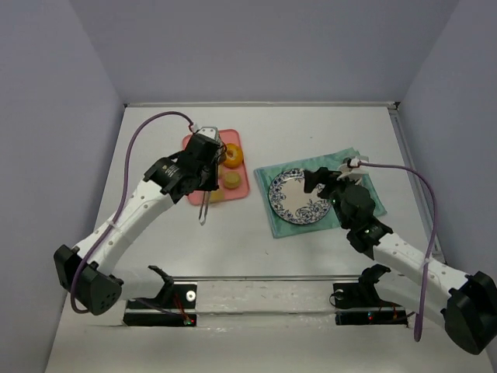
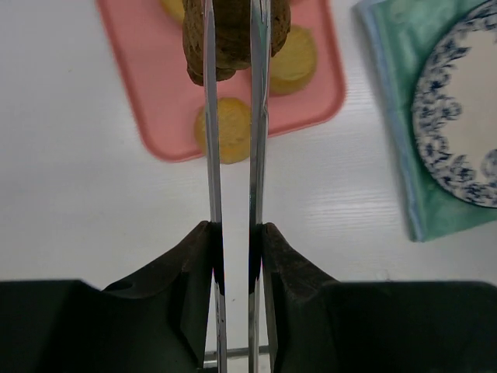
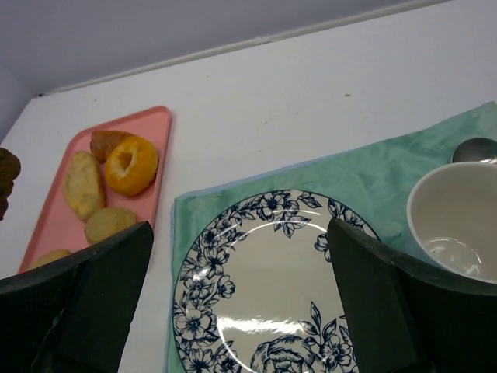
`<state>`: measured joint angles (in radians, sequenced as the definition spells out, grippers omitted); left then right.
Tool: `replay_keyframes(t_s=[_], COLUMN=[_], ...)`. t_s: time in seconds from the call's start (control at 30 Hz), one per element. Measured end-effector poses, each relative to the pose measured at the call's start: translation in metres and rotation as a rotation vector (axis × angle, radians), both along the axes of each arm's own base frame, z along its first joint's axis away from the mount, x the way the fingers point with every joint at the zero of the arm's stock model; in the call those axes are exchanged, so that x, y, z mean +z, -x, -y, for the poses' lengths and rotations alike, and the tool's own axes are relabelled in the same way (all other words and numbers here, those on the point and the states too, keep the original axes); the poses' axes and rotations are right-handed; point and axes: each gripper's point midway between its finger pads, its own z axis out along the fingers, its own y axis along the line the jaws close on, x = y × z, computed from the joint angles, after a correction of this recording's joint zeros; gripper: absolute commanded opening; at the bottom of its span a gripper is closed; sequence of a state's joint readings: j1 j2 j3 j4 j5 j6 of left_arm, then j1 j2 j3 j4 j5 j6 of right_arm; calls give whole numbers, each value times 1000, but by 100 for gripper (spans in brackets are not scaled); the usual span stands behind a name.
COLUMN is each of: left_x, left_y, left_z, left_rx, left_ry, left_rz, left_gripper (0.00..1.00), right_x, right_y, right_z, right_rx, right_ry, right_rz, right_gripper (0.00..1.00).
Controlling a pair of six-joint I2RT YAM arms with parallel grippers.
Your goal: Place the bread
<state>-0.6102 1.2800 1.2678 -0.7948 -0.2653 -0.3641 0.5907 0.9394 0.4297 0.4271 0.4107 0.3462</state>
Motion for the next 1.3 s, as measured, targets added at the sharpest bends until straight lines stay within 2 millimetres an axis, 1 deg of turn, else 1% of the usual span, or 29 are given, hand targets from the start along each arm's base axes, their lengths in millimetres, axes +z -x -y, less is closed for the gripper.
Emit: replay_keyframes(t_s=[0.03,0.07,0.1,0.13,0.17,0.2,0.23,0.27,0.33,0.37,0.4,0.5,0.53,0.57,0.63,0.67,0.73,0.77,0.87,0.97,1.07,1.3], left_x=[9,19,30,35,35,34,29,24,2,-8,-22,-53,-60,-65,-71,-72,-70,-67,-60,-59,-59,-57], left_y=[2,7,13,17,23,26,28,28,30,27,29,31,31,31,31,32,33,34,31,30,30,28], left_z=[9,24,47,63,84,96,115,129,165,173,191,221,231,238,248,251,254,255,259,259,258,255], left_rx=[-23,-62,-122,-166,-221,-252,-291,-318,-383,-392,-426,-486,-502,-516,-541,-551,-568,-574,-581,-586,-587,-578], left_ry=[40,86,146,182,205,217,227,231,214,202,188,128,109,101,84,80,72,71,77,74,69,61], left_rz=[28,60,96,109,114,112,109,102,65,49,27,-26,-38,-43,-51,-52,-49,-45,-27,-23,-22,-11], left_gripper=[17,18,18,17,17,17,17,17,19,21,21,21,23,28,35,43,51,59,65,67,65,64], right_x=[4,15,16,21,22,22,22,24,27,28,29,35,35,35,33,31,30,30,29,30,30,29], right_y=[1,6,6,7,9,11,14,19,24,26,27,31,32,33,34,34,34,34,34,34,34,34], right_z=[5,17,19,24,28,35,41,50,63,66,70,77,79,81,82,83,83,83,83,83,83,83], right_rx=[-23,-74,-84,-105,-128,-159,-186,-221,-273,-287,-304,-330,-336,-342,-348,-350,-352,-351,-351,-351,-351,-350], right_ry=[-17,-62,-70,-88,-105,-122,-137,-160,-189,-198,-205,-231,-232,-234,-229,-225,-222,-222,-219,-219,-219,-219], right_rz=[12,44,48,61,66,69,70,80,95,100,104,124,125,127,123,119,117,116,113,113,113,113], right_gripper=[100,100,100,100,100,100,100,100,100,100,100,100,100,100,100,100,100,100,100,100,100,100])
